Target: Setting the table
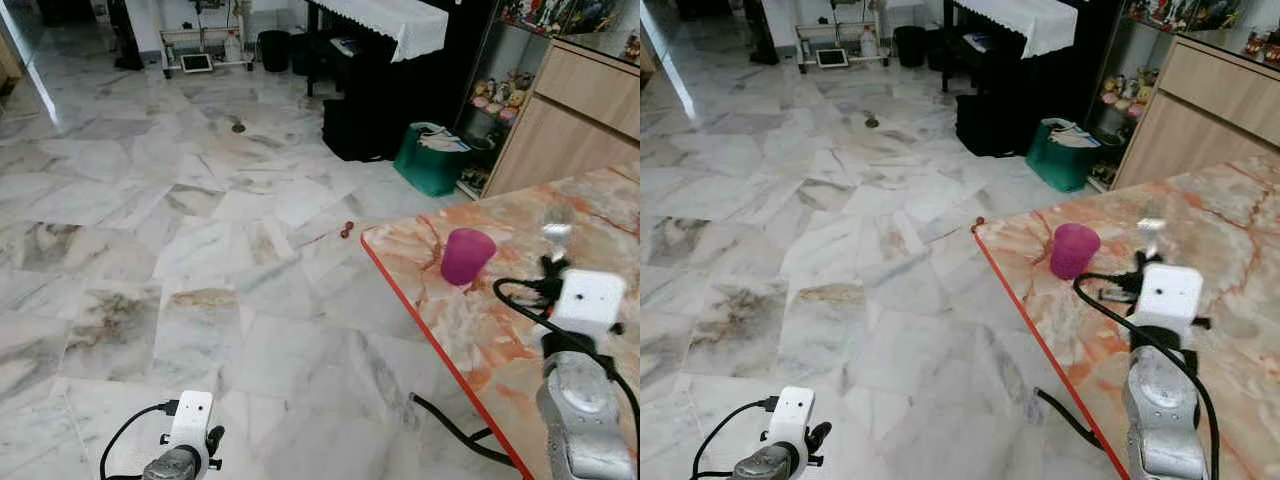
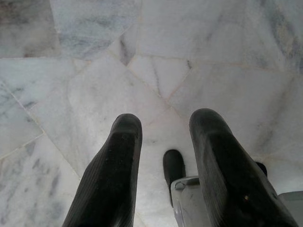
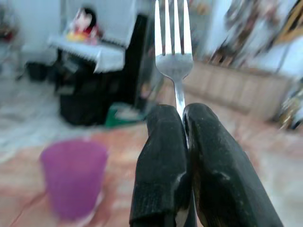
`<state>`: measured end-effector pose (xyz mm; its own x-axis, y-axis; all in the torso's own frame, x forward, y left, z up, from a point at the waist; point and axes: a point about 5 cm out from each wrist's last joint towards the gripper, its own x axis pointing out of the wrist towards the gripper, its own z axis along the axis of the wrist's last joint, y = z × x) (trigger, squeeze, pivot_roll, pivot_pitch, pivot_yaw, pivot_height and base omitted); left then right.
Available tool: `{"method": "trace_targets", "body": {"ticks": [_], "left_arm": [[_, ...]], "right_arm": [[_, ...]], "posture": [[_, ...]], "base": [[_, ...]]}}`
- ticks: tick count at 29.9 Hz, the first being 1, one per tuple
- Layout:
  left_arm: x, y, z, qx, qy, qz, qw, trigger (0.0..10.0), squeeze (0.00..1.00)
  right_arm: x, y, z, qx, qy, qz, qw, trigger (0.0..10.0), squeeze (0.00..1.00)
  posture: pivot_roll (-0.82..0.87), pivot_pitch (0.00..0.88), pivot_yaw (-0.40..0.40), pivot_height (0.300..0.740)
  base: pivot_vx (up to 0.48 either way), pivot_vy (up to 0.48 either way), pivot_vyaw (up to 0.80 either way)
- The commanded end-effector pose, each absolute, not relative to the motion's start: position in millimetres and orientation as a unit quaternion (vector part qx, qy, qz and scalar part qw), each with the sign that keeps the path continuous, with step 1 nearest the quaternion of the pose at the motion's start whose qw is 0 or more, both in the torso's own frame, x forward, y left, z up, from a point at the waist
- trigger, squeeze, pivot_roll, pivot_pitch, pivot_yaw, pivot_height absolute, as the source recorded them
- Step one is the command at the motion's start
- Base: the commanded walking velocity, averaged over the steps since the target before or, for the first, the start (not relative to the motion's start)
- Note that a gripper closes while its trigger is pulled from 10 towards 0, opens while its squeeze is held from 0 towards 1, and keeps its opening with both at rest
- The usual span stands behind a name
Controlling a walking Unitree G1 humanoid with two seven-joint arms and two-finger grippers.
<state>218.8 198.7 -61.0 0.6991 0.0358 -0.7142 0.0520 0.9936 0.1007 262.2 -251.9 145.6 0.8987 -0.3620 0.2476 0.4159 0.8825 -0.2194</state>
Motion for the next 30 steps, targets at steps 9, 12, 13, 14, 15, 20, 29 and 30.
{"method": "trace_targets", "body": {"ticks": [9, 12, 13, 14, 15, 20, 29, 30], "left_arm": [[214.9, 204.2, -62.1, 0.071, 0.388, 0.002, 0.919, 10.0, 0.0], [213.7, 203.7, -62.9, 0.071, 0.39, 0.002, 0.918, 10.0, 0.0], [213.7, 203.5, -63.0, 0.07, 0.39, 0.002, 0.918, 10.0, 0.0], [213.6, 203.3, -63.1, 0.069, 0.39, 0.003, 0.918, 10.0, 0.0], [213.5, 203.0, -63.2, 0.068, 0.39, 0.004, 0.918, 10.0, 0.0], [213.0, 202.2, -63.6, 0.066, 0.39, 0.005, 0.919, 10.0, 0.0], [213.6, 212.6, -61.3, 0.075, 0.39, 0.01, 0.918, 10.0, 0.0], [213.8, 213.4, -61.1, 0.076, 0.39, 0.011, 0.918, 10.0, 0.0]], "right_arm": [[268.1, -230.2, 149.5, -0.12, -0.14, -0.201, 0.962, 10.0, 0.0], [269.2, -233.4, 148.7, -0.101, -0.14, -0.215, 0.961, 10.0, 0.0], [269.4, -235.0, 147.8, -0.094, -0.139, -0.219, 0.961, 10.0, 0.0], [269.6, -237.5, 146.5, -0.091, -0.135, -0.226, 0.96, 10.0, 0.0], [269.4, -241.0, 144.5, -0.087, -0.132, -0.235, 0.959, 10.0, 0.0], [269.8, -250.6, 140.1, -0.074, -0.12, -0.249, 0.958, 10.0, 0.0], [275.1, -250.7, 145.4, -0.08, -0.134, -0.24, 0.958, 10.0, 0.0], [275.5, -250.2, 145.3, -0.08, -0.135, -0.239, 0.958, 10.0, 0.0]], "posture": [[0.05, 0.0, -0.026, 0.74], [0.05, 0.0, -0.028, 0.74], [0.05, 0.0, -0.031, 0.74], [0.05, 0.0, -0.031, 0.74], [0.05, 0.0, -0.031, 0.74], [0.07, 0.0, -0.033, 0.74], [0.07, 0.0, -0.002, 0.74], [0.07, 0.0, 0.0, 0.74]], "base": [[0.0, 0.0, 0.0], [0.0, 0.0, 0.0], [0.0, 0.0, 0.0], [0.0, 0.0, 0.0], [0.0, 0.0, 0.0], [0.0, 0.0, 0.0], [0.0, 0.0, 0.0], [0.0, 0.0, 0.0]]}}
